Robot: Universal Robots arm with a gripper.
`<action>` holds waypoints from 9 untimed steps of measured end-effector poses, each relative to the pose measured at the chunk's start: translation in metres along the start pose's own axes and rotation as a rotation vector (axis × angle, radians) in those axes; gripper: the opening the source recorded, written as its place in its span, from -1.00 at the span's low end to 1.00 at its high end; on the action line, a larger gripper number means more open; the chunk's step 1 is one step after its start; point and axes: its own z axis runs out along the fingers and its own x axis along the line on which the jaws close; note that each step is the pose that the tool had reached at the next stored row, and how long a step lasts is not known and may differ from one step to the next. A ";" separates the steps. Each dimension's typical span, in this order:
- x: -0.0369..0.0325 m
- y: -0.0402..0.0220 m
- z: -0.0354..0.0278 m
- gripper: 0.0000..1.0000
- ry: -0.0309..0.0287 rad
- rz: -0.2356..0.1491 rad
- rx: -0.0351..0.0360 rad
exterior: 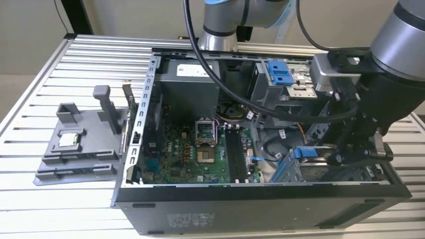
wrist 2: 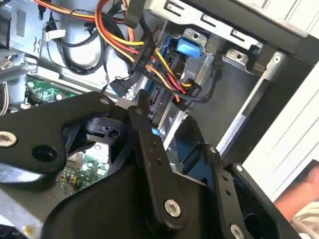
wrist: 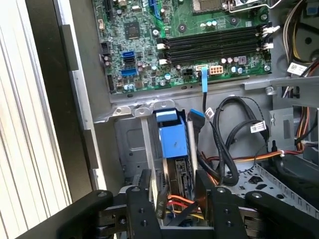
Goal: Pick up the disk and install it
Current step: 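Insert the first disk wire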
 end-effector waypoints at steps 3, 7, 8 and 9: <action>0.0008 -0.0027 0.0025 1.00 -0.0123 0.003 -0.0021; 0.0023 -0.0071 0.0048 1.00 -0.0257 0.005 -0.0043; 0.0029 -0.0081 0.0051 1.00 -0.0272 0.005 -0.0046; 0.0036 -0.0090 0.0054 1.00 -0.0286 0.005 -0.0048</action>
